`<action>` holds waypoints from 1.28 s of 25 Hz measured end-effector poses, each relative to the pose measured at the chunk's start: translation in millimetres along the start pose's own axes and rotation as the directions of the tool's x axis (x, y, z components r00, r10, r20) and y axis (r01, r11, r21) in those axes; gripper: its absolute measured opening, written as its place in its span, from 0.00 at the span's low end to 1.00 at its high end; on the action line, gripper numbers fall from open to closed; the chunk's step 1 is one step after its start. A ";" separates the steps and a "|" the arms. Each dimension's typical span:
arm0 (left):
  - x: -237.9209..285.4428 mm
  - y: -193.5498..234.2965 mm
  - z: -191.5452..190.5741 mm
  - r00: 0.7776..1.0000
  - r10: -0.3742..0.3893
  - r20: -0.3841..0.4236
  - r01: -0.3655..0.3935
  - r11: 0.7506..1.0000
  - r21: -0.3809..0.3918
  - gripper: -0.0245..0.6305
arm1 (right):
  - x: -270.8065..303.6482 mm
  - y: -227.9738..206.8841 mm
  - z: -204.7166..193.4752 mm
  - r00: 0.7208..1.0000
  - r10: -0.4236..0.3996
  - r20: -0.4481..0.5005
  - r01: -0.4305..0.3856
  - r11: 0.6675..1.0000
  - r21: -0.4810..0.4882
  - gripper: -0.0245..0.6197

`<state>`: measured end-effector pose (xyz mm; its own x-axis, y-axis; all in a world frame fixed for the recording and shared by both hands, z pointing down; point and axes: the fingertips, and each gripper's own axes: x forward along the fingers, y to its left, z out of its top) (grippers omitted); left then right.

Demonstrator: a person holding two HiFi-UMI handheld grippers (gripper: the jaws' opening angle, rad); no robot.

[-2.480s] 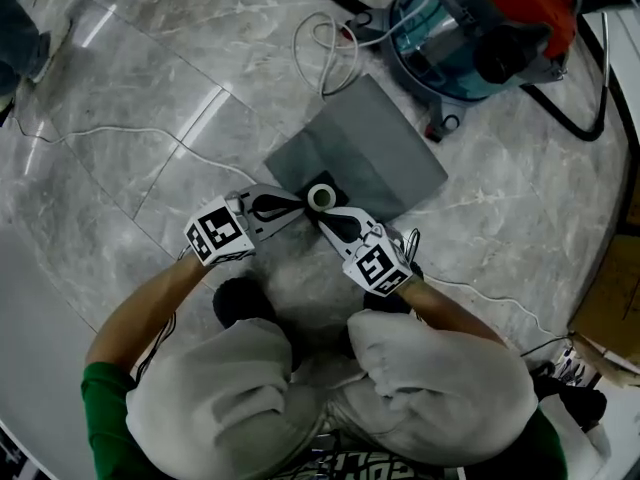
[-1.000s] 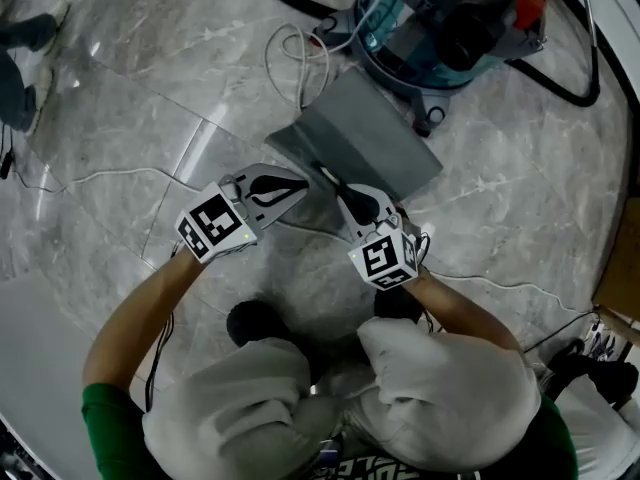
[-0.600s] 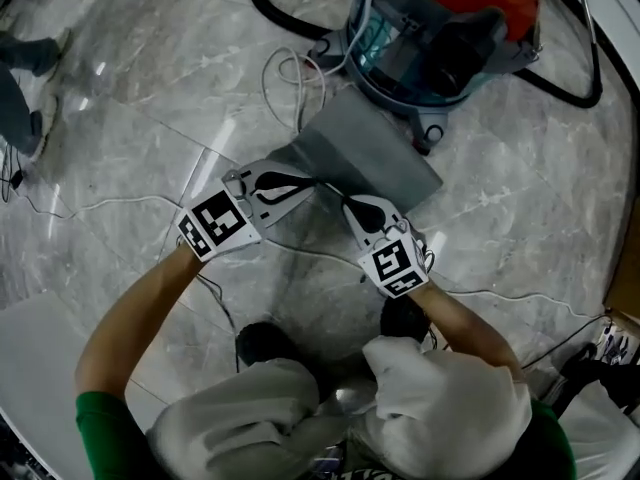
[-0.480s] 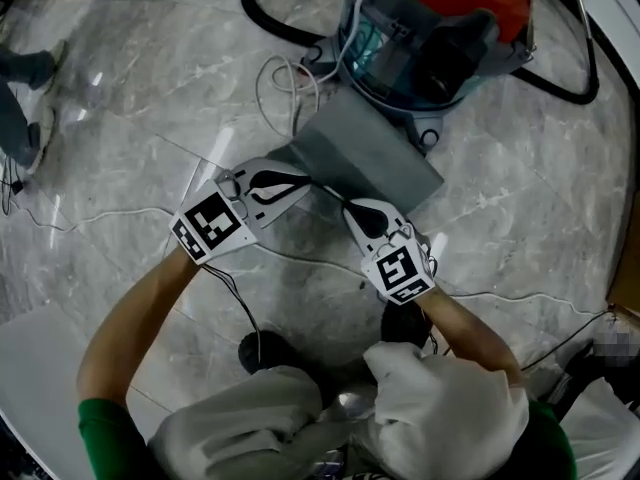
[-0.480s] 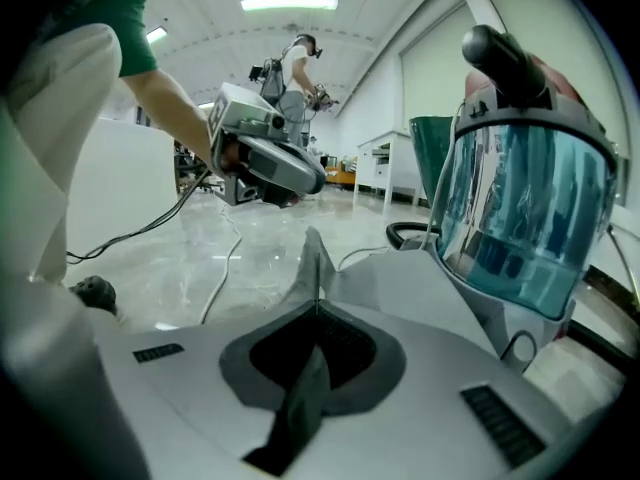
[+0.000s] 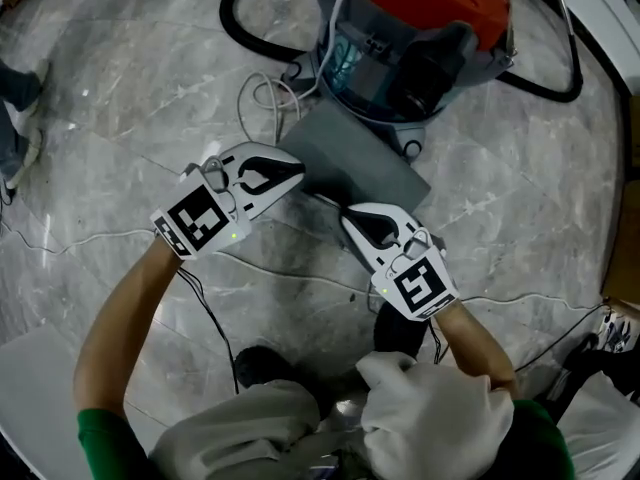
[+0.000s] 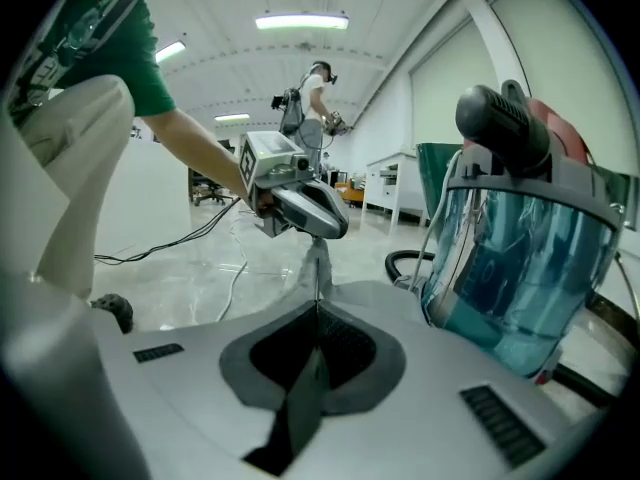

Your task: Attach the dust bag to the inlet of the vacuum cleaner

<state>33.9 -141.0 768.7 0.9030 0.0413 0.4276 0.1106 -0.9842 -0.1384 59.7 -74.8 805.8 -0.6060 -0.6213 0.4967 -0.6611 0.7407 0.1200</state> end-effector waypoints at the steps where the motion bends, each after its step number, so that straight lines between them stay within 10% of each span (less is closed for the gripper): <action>1: 1.1 -0.8 0.3 1.000 -0.016 -0.002 0.016 1.000 0.004 0.04 | -2.9 -1.9 3.1 1.000 -0.005 0.004 0.005 1.000 -0.008 0.06; 20: 28.0 -42.0 2.0 0.978 -0.203 -0.053 0.204 0.979 0.010 0.04 | -41.2 -16.9 25.8 0.999 0.035 0.018 -0.031 0.986 -0.165 0.06; 32: 26.2 -33.7 24.3 0.985 -0.138 -0.103 0.146 0.986 0.076 0.04 | -53.1 -40.8 48.5 0.997 0.011 0.079 -0.001 0.992 -0.126 0.06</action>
<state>63.9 -102.6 762.9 0.8316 0.1584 0.5323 0.2720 -0.9518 -0.1418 97.3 -84.5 732.8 -0.6464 -0.6313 0.4284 -0.5993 0.7677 0.2270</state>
